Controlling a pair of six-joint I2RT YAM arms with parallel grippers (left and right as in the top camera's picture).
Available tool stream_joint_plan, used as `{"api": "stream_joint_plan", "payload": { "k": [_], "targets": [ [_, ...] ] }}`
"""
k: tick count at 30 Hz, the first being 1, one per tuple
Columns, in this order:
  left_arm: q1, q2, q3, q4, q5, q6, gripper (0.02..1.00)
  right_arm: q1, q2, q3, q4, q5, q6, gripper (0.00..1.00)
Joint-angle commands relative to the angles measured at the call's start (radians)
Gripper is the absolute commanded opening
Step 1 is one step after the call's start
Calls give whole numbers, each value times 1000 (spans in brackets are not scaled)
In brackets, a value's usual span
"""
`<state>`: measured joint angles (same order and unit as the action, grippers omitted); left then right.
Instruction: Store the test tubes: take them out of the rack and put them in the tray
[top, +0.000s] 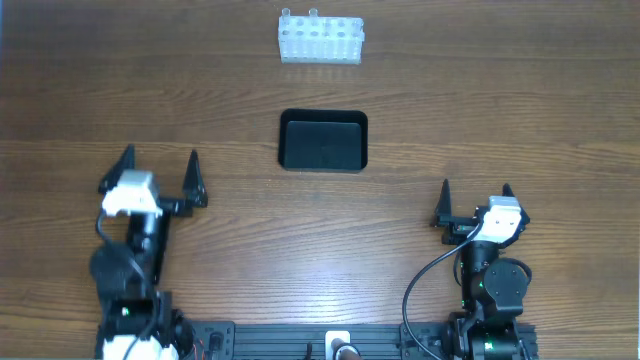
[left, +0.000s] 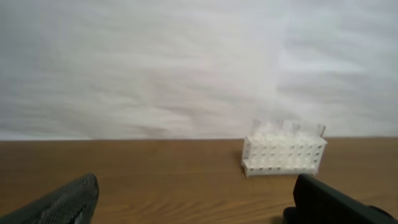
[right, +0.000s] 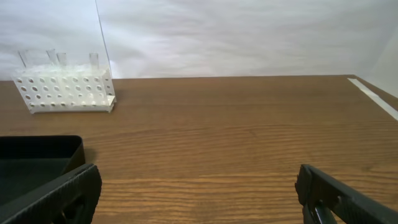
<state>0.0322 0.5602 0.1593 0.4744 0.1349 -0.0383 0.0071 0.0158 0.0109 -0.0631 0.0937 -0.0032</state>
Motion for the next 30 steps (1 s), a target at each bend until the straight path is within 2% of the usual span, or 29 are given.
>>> {"api": "stream_joint_plan", "payload": {
  "k": [1, 5, 9, 12, 15, 30],
  "targets": [
    [-56, 302, 242, 11, 31, 35, 996, -6, -10, -6, -4, -7, 3, 991],
    [-124, 554, 472, -70, 3, 34, 996, -6, -10, -6, -4, -7, 3, 991],
    [-224, 794, 720, -205, -113, 25, 998, -6, -10, -6, -4, -7, 3, 991],
    [-279, 941, 878, -294, -208, -33, 998, -6, -10, -6, -4, -7, 3, 991],
    [-311, 1069, 1014, -381, -262, -79, 996, -6, -10, -6, -4, -7, 3, 991],
    [-343, 1508, 1378, -450, -283, -131, 993, -6, -10, -6, -4, -7, 3, 993]
  ]
}}
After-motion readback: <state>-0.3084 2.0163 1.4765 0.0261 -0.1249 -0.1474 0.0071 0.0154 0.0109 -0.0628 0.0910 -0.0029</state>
